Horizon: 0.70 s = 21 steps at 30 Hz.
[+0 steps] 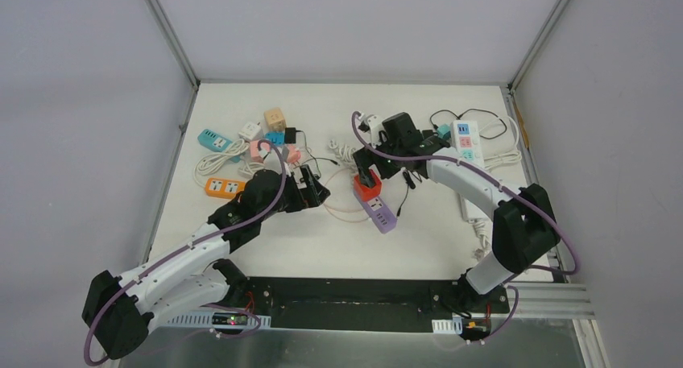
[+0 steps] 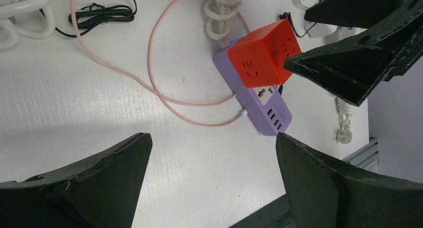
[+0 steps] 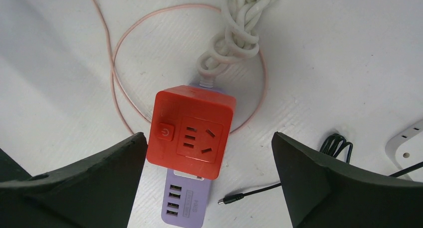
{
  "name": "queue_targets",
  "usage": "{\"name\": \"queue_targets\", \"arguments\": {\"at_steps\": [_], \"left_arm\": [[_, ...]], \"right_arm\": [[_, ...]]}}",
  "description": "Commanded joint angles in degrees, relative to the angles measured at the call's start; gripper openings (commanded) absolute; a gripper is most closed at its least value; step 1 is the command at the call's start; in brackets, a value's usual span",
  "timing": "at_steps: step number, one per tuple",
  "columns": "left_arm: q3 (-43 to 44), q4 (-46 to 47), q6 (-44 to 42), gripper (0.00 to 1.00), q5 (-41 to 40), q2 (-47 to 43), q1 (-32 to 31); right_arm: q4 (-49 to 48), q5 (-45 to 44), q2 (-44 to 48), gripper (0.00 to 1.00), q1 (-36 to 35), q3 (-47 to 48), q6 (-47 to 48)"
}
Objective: Pull the plug off the socket
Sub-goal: Remove the plug from the socket.
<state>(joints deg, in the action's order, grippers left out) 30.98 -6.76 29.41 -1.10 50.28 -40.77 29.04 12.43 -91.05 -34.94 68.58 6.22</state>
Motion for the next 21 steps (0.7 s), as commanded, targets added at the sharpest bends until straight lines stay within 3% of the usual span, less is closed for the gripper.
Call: {"name": "queue_targets", "arguments": {"at_steps": [1,13,18,21], "left_arm": [[3.5,-3.3,1.9,0.99,-2.3,-2.9,0.4],[-0.9,3.0,4.9,0.99,0.7,-3.6,0.4],[-2.5,9.1,4.3,0.99,0.9,-2.2,0.4],[-2.2,10.7,2.4,0.99,1.0,0.0,0.4]], "right_arm": [[-3.2,-5.9,-1.1,1.00,-2.6,2.3,-4.2],[-3.2,-18.1,-7.8,0.98,-8.1,3.1,-5.9],[-2.9,-20.6,-8.0,0.79,-8.5,3.3,-3.8],[-2.9,-19.1,-7.1,0.53,-8.4,3.0,-2.8]]}}
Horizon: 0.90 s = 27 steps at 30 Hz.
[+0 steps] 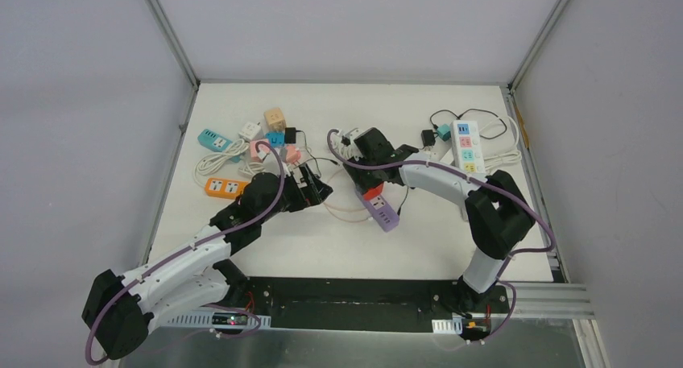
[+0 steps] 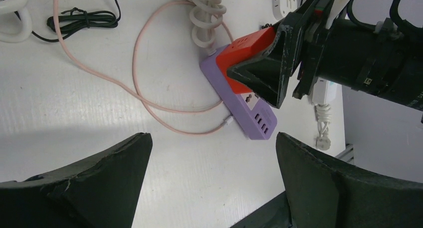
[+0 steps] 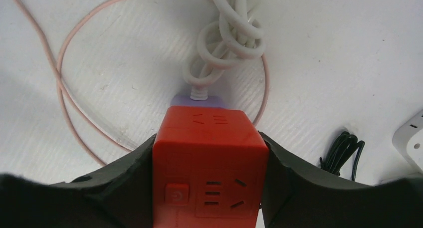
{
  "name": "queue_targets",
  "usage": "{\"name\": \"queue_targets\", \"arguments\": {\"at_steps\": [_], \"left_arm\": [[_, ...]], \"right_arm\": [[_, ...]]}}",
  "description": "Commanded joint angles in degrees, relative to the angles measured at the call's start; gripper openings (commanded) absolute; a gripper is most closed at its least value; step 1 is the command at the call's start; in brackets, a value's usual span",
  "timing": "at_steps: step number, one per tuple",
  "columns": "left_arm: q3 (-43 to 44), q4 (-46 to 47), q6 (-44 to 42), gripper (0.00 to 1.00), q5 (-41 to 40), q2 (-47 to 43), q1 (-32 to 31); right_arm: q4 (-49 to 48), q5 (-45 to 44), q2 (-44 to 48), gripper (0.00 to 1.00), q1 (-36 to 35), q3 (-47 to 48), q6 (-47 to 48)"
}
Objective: Pull the plug off the socket
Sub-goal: Remove the plug from the socket.
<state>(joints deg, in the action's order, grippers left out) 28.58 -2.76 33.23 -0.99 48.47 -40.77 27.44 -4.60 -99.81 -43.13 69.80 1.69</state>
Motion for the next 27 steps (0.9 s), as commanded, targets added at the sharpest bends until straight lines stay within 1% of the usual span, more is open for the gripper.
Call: {"name": "queue_targets", "arguments": {"at_steps": [1,2,5,6,9,11,13,16,19,20,21,23,27], "left_arm": [[0.2,7.4,-2.4,0.99,1.9,2.5,0.4],[0.2,8.3,-3.7,0.99,2.8,3.1,0.4],[0.2,11.9,-8.9,0.99,6.4,4.8,0.4],[0.7,12.5,-9.3,0.99,6.9,5.4,0.4],[3.1,14.6,-13.4,0.99,13.5,7.8,0.5],[4.1,16.8,-16.0,0.99,17.1,9.3,0.5],[3.3,21.6,-18.4,0.99,19.1,10.2,0.5],[-1.1,33.7,-19.8,0.99,20.3,10.5,0.5],[-8.0,53.1,-21.7,0.99,23.1,13.3,0.5],[-9.6,61.6,-21.7,0.99,23.8,15.3,0.5],[-11.0,66.4,-21.7,0.99,24.5,17.4,0.4],[-11.1,71.7,-21.5,0.99,26.1,23.0,0.4],[-10.6,78.2,-21.8,0.99,28.8,30.9,0.3]], "right_arm": [[-1.0,-1.4,1.8,0.46,-0.3,1.9,2.1],[-0.8,-0.7,1.8,0.36,-0.3,1.9,3.0],[-0.3,2.1,2.4,0.01,0.1,1.3,6.0],[0.0,3.6,2.7,0.00,0.4,1.0,7.2],[1.5,10.1,3.8,0.00,1.4,-0.3,13.1],[4.7,16.6,4.3,0.00,2.9,-0.1,18.5],[9.0,24.8,4.7,0.00,5.8,0.8,23.4],[12.2,34.2,6.2,0.00,11.0,-0.4,29.8],[12.6,38.1,7.8,0.00,13.2,-2.9,34.6],[13.0,39.4,8.1,0.00,13.6,-3.4,37.3],[13.8,40.9,8.1,0.00,13.8,-4.0,39.4],[15.5,43.4,8.1,0.00,14.0,-4.7,44.2],[17.8,44.2,7.8,0.00,14.2,-5.9,51.1]]}}
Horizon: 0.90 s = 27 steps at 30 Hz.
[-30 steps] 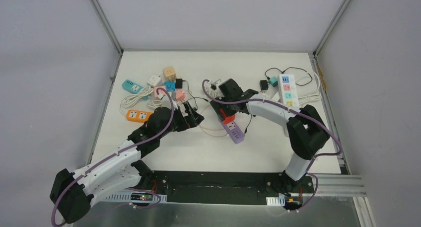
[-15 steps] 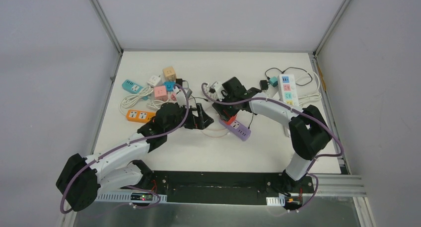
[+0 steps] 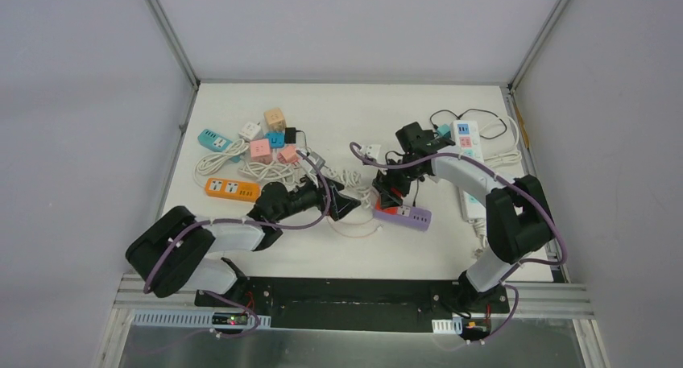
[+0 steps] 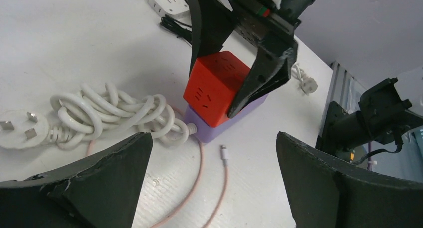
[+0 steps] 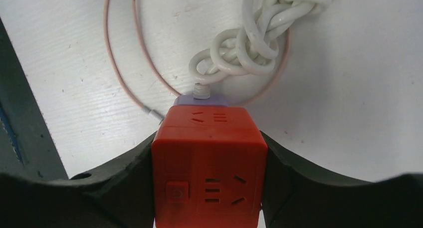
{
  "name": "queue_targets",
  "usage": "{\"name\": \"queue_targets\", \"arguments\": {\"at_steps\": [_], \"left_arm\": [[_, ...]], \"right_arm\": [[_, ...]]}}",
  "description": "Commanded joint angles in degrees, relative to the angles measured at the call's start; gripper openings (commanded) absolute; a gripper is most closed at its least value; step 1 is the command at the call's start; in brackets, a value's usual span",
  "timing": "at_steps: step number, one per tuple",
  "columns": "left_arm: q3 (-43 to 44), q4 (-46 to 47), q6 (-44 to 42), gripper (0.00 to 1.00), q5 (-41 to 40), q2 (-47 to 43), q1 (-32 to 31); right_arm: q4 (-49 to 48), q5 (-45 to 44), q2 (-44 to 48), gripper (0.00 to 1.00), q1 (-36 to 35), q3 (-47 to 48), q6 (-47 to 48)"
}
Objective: Pull the plug off the socket
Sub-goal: Remove the plug from the socket.
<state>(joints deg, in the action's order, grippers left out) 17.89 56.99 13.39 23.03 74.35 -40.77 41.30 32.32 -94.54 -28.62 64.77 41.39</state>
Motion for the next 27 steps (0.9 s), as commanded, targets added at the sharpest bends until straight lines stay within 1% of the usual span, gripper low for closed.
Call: {"name": "queue_targets", "arguments": {"at_steps": [1,3,6,8,11,14,15,18,19,23,25,27], "left_arm": [[0.0,20.4,-2.3,0.99,5.2,6.5,0.3],[-0.1,22.7,-2.5,0.99,5.7,8.3,0.4],[-0.2,24.2,-3.7,0.97,8.9,10.2,-0.1],[-0.6,24.2,-8.2,0.97,10.5,10.9,-2.5],[-1.2,24.3,-18.9,0.98,9.9,12.4,-6.8],[-0.4,24.2,-23.8,0.99,8.2,14.8,-7.3],[-0.2,24.2,-24.9,0.99,8.3,15.6,-7.4],[0.6,24.3,-25.9,0.99,10.2,17.2,-7.3],[0.5,24.3,-26.1,0.99,10.6,17.3,-7.3],[0.3,24.2,-26.5,0.99,11.4,17.5,-7.3],[0.6,24.2,-26.5,0.99,11.8,17.8,-7.3],[0.8,24.3,-26.6,0.99,12.3,18.2,-7.4]], "right_arm": [[4.4,7.1,2.8,0.00,-0.3,-1.1,12.6],[4.9,6.8,3.4,0.00,-0.3,-2.0,14.9],[4.7,7.8,4.4,0.00,0.5,-2.6,15.0],[6.0,10.1,3.8,0.00,1.2,-1.3,13.9],[7.6,11.0,2.9,0.00,1.5,-0.2,13.9],[7.9,10.7,2.7,0.00,1.3,-0.7,14.7],[7.9,10.7,2.7,0.02,1.4,-0.8,14.7],[7.9,11.1,3.3,0.29,1.3,-1.5,15.1],[7.7,11.0,3.9,0.41,1.2,-2.0,15.6],[4.2,7.5,7.3,0.73,-0.4,-5.9,16.5],[2.2,6.3,8.9,0.86,-0.6,-7.4,16.0],[1.4,6.1,10.1,0.94,-0.6,-7.6,15.1]]}}
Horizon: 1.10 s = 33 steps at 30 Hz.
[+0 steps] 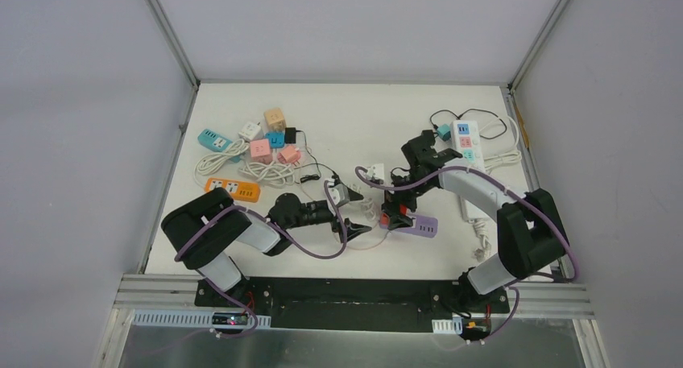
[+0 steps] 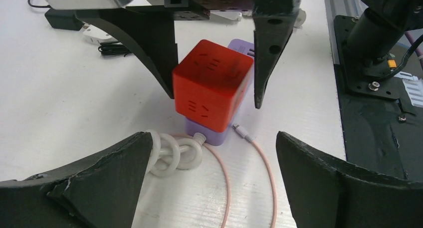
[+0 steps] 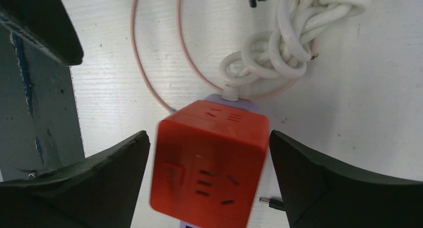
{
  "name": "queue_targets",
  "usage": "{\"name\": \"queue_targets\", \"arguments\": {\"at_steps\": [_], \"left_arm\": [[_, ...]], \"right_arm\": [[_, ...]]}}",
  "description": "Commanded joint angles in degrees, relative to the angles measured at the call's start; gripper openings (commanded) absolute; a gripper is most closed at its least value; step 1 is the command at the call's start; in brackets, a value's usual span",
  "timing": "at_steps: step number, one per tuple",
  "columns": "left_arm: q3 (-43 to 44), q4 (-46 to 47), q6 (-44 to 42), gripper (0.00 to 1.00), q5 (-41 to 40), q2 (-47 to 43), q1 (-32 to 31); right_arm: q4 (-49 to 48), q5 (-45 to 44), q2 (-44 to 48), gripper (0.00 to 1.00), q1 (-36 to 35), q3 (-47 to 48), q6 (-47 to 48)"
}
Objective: Pull the plug off the socket
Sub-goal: Remove the plug from the socket.
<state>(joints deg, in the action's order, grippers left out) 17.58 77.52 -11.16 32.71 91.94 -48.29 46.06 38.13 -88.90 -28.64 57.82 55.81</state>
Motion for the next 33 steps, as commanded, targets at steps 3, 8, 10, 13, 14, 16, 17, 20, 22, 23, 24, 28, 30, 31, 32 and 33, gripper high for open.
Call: {"name": "queue_targets", "arguments": {"at_steps": [3,8,10,13,14,16,17,20,22,23,24,28,30,31,32,33], "left_arm": [[1.4,3.7,-2.1,0.99,3.2,0.7,0.1],[3.1,0.6,-3.4,0.99,5.2,-0.4,0.2],[5.8,-6.1,-5.5,0.99,7.0,-2.1,0.3],[12.2,-21.4,-10.0,0.99,10.3,-5.0,0.9],[14.3,-26.0,-11.8,0.99,11.8,-5.6,1.1],[17.9,-33.4,-14.8,0.99,15.3,-6.0,2.1],[19.4,-36.8,-15.7,0.99,17.1,-5.8,2.7],[24.1,-42.1,-18.1,0.99,22.2,-3.7,4.4],[28.6,-45.3,-19.6,0.99,26.8,-1.4,4.9],[30.6,-47.8,-20.6,0.99,28.4,-0.5,4.9],[32.5,-50.4,-22.4,0.99,29.6,0.5,4.9],[35.1,-51.7,-23.6,0.99,30.6,4.4,4.8],[34.7,-47.9,-21.6,0.99,30.1,6.3,4.6],[34.4,-45.4,-20.5,0.99,29.5,7.1,4.1],[34.3,-44.1,-20.1,0.99,29.0,7.8,3.9],[34.5,-44.0,-20.3,0.99,28.1,8.4,3.5]], "right_arm": [[-2.3,0.9,6.1,1.00,-0.5,0.8,-0.5],[2.7,1.8,10.6,1.00,1.6,2.5,2.6],[4.9,2.1,13.3,1.00,4.0,2.2,5.3],[9.3,4.3,17.8,1.00,8.5,0.9,10.6],[11.1,5.2,18.8,1.00,10.3,0.4,12.6],[15.1,6.0,20.0,1.00,13.1,-1.0,15.8],[16.4,5.9,20.0,1.00,14.0,-1.5,16.7],[16.1,5.3,20.2,1.00,16.4,-3.7,16.1],[13.3,4.4,20.9,1.00,17.5,-5.1,14.8],[12.3,4.1,21.2,1.00,18.0,-5.7,14.5],[11.6,3.9,21.3,1.00,18.3,-6.1,14.2],[11.2,3.3,20.0,1.00,19.6,-5.5,13.2],[12.0,3.2,19.4,1.00,20.2,-5.1,14.0],[12.2,3.3,19.5,1.00,20.4,-5.1,14.2],[12.1,3.4,19.5,1.00,20.7,-5.2,14.4],[12.2,3.6,19.7,1.00,20.9,-5.2,14.5]]}}
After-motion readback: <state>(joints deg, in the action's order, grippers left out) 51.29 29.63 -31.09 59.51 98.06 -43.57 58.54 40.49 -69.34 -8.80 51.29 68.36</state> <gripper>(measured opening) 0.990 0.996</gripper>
